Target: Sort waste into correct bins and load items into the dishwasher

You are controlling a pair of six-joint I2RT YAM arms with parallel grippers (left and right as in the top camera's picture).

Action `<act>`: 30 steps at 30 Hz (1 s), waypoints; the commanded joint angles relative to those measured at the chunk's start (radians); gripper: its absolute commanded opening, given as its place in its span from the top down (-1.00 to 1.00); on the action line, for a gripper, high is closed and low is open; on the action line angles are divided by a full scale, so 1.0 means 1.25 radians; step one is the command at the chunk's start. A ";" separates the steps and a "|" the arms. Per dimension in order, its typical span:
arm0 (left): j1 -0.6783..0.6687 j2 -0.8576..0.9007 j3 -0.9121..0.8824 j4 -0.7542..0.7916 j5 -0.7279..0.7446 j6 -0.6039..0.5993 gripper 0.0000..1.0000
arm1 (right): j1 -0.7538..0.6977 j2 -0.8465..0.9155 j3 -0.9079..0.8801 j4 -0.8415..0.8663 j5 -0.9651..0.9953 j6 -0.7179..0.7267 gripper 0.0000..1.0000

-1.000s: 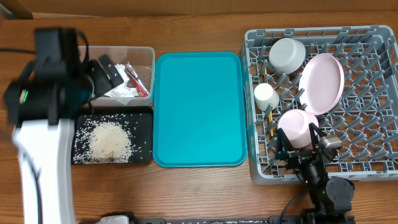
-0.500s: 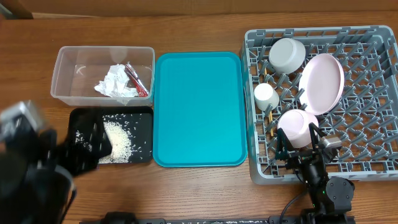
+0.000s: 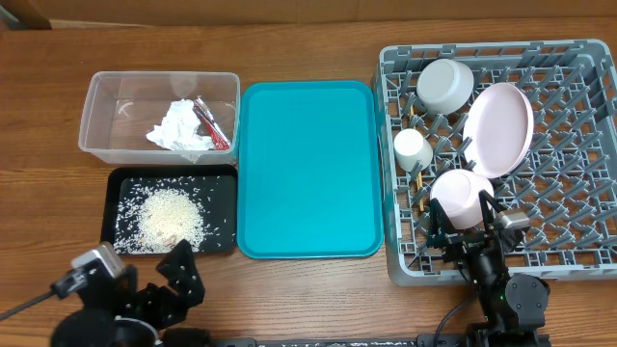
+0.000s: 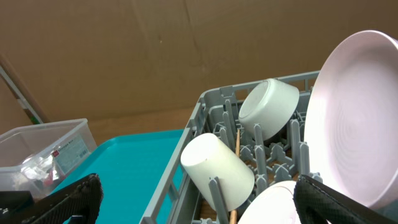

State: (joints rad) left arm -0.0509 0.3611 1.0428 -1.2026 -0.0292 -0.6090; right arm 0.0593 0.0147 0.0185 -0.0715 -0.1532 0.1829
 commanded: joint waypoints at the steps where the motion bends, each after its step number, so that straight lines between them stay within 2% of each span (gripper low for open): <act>1: -0.001 -0.086 -0.136 0.107 0.012 -0.064 -1.00 | -0.004 -0.009 -0.009 0.004 -0.005 0.000 -1.00; 4: -0.001 -0.155 -0.253 0.254 0.013 -0.064 -1.00 | -0.004 -0.009 -0.009 0.004 -0.005 0.000 -1.00; 10: 0.003 -0.273 -0.482 0.656 0.013 -0.063 -1.00 | -0.004 -0.009 -0.009 0.004 -0.005 0.000 -1.00; 15: 0.016 -0.286 -0.608 0.899 0.036 -0.060 -1.00 | -0.004 -0.009 -0.009 0.004 -0.005 0.000 -1.00; 20: 0.016 -0.286 -0.696 1.012 0.037 0.010 -1.00 | -0.004 -0.009 -0.009 0.004 -0.005 0.000 -1.00; 27: 0.016 -0.286 -0.785 1.053 0.048 0.096 -1.00 | -0.004 -0.009 -0.009 0.004 -0.005 0.000 -1.00; 30: 0.016 -0.286 -0.808 1.056 0.060 0.181 -1.00 | -0.004 -0.009 -0.009 0.004 -0.005 0.000 -1.00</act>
State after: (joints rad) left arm -0.0368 0.0151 0.0559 0.1055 0.0200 -0.5159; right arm 0.0593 0.0147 0.0185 -0.0719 -0.1535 0.1825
